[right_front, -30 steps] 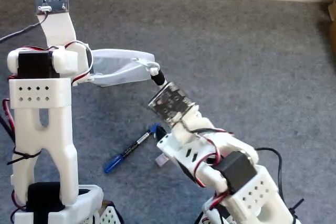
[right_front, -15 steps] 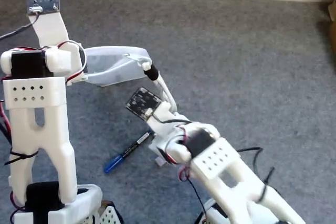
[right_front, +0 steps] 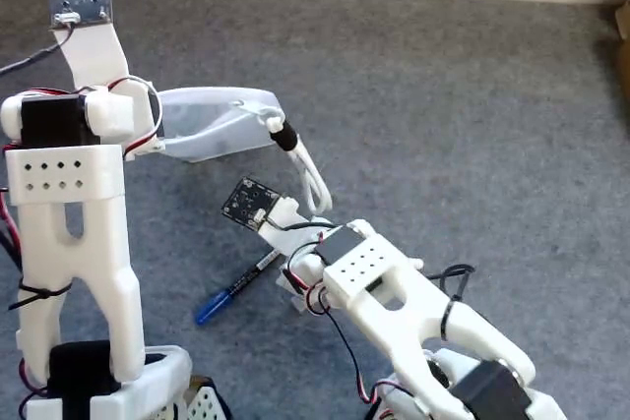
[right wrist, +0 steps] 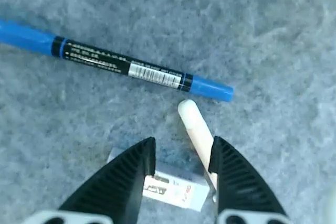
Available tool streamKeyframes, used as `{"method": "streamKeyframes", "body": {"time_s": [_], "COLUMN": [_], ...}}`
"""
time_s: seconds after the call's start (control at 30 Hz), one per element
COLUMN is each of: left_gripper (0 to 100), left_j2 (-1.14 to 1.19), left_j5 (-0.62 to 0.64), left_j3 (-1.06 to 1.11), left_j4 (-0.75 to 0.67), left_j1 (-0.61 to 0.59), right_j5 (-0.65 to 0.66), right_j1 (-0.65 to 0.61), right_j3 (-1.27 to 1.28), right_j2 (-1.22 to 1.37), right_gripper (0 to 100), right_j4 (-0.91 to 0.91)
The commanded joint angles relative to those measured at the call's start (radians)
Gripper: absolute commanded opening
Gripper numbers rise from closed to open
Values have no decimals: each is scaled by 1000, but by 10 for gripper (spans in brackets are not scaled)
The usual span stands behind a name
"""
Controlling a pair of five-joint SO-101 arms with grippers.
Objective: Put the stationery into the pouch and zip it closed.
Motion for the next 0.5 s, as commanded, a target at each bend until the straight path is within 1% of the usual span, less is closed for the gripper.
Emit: {"method": "streamKeyframes", "body": {"time_s": [0.0,0.17,0.27,0.47], "left_gripper": [7,7,7,7], "left_j2": [18,18,18,18], "left_j5": [9,9,9,9], "left_j3": [38,38,38,38], "left_j4": [-17,-15,-15,-12], "left_j1": [-16,-16,-16,-16], "right_j5": [14,15,15,15], "right_j1": [-4,-1,22,39], "right_j3": [-16,-16,-18,-58], "right_j2": [31,94,119,188], "right_gripper": [163,163,163,152], "right_j4": [-61,-116,-139,-139]}}
